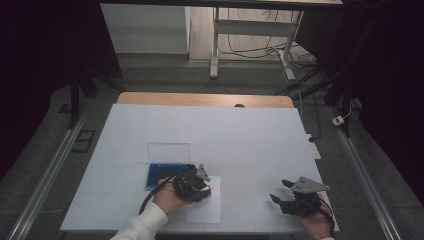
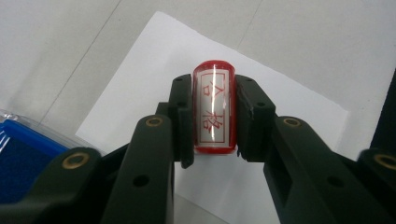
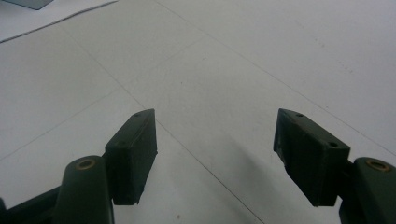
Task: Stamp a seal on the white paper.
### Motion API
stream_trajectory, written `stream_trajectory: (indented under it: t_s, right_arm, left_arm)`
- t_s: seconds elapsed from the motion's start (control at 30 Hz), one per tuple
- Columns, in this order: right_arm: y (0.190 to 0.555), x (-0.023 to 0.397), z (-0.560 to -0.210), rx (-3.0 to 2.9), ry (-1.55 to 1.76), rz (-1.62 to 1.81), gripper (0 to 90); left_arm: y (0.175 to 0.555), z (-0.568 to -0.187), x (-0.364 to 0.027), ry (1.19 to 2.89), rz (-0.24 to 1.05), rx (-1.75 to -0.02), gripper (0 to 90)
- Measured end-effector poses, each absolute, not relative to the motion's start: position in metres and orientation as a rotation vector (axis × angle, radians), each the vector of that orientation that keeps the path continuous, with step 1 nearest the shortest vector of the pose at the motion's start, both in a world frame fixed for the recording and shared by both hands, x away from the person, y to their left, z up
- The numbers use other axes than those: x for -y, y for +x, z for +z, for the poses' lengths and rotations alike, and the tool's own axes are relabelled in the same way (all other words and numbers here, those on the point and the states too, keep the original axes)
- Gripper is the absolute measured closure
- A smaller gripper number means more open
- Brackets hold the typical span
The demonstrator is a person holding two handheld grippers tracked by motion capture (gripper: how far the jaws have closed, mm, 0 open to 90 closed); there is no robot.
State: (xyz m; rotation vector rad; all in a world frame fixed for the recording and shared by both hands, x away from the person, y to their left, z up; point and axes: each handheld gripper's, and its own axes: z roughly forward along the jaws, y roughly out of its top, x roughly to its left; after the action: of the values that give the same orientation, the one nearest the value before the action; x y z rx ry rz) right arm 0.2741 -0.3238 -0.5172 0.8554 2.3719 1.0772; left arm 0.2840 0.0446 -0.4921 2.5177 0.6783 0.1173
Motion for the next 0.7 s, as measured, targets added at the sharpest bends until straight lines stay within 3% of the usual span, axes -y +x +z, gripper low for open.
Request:
stream_trajectory:
  t_s: [0.7]
  right_arm:
    - [0.274,0.325,-0.517,-2.375,0.848,1.080,29.7]
  left_arm:
    - [0.285,-0.460,-0.064,2.382,0.137,-0.687,69.8]
